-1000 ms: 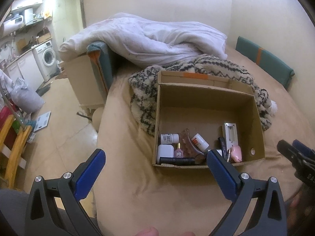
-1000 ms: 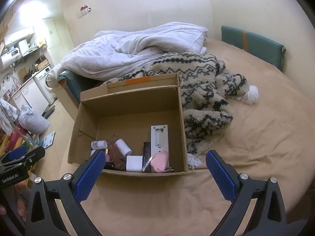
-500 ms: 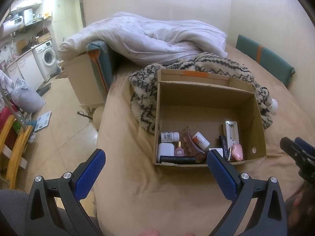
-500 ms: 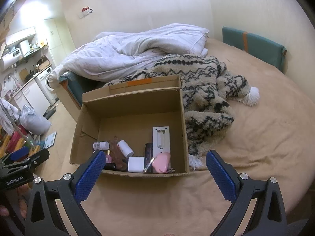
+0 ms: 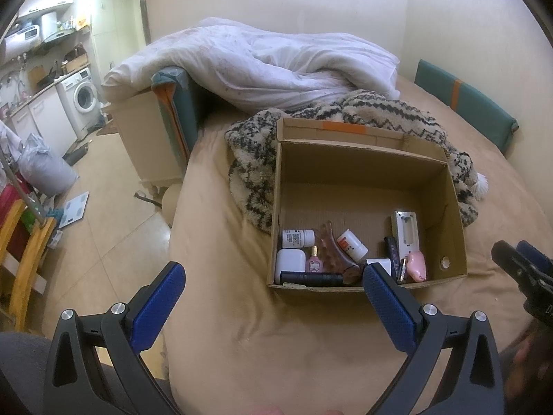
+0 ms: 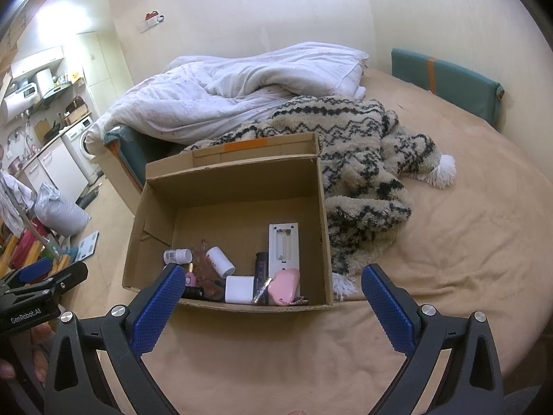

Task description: Organize rigid objects

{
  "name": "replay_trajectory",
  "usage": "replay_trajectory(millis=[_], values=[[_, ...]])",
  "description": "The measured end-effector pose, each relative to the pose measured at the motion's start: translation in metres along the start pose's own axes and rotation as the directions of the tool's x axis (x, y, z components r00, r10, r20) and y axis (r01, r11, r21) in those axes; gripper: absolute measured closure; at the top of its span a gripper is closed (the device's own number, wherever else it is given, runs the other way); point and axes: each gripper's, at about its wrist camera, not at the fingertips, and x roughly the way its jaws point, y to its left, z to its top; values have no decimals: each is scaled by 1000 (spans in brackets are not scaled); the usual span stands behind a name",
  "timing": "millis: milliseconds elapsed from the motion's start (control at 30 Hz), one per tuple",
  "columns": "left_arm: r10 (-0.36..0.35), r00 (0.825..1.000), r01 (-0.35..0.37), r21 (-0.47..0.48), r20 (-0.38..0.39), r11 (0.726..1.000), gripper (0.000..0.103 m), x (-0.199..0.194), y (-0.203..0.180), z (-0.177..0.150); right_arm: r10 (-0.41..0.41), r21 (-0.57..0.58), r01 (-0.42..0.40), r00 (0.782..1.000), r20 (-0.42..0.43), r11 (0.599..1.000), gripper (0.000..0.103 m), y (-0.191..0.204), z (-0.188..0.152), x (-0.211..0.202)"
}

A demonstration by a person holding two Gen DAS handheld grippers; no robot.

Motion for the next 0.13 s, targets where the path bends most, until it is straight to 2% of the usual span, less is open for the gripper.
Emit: replay_trajectory(millis=[133], values=[[-6,1000,6,-3,2,1000,1,1,-1,-1,2,-1,-2,1000,0,1000,0,0,1,1]])
